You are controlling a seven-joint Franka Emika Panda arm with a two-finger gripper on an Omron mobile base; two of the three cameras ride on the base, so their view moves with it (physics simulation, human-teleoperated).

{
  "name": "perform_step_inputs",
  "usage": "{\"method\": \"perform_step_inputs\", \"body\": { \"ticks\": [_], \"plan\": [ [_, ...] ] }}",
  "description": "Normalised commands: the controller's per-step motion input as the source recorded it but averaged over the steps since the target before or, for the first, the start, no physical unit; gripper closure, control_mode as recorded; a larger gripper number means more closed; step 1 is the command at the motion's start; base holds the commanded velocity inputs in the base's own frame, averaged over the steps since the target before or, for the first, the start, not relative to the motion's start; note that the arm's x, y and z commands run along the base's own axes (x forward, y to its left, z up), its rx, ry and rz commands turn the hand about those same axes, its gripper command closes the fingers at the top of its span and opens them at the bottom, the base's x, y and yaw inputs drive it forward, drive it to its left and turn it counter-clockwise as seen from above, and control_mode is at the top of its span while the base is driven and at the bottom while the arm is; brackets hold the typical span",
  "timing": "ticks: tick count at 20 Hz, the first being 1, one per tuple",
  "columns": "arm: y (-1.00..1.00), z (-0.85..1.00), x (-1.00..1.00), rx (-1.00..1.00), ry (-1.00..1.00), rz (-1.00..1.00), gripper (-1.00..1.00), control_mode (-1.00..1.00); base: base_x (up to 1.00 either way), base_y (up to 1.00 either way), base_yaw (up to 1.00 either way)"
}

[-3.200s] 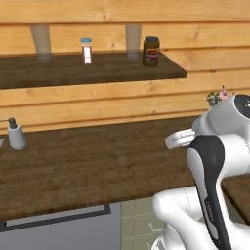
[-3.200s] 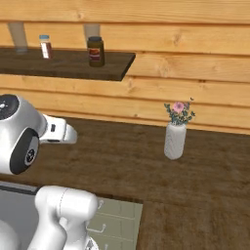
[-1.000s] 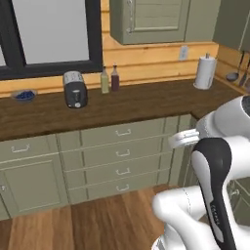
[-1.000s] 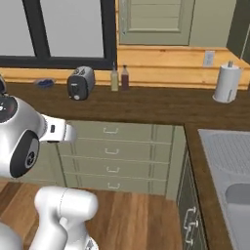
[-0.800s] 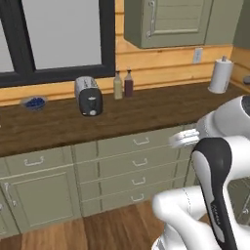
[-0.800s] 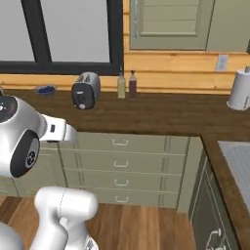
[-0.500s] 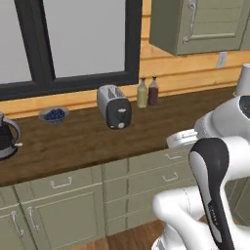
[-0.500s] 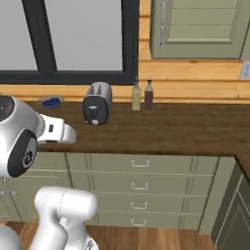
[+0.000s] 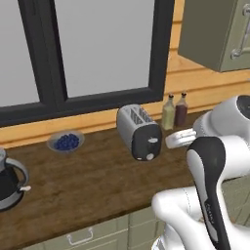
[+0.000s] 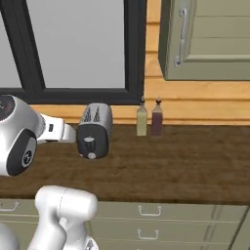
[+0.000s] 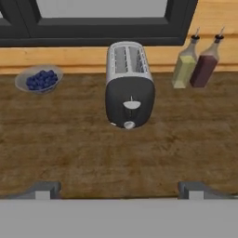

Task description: Navigate to the toaster.

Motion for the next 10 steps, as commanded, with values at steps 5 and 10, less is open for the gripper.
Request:
{"method": "perform_step_inputs", "body": {
  "ticks": [5, 10],
  "plan": [
    [0.00, 0.00, 0.00, 0.00, 0.00, 0.00, -1.00, 1.00, 1.00, 0.01, 0.07],
    [0.00, 0.00, 0.00, 0.00, 0.00, 0.00, -1.00, 1.00, 0.99, 0.00, 0.34]
  ]
}}
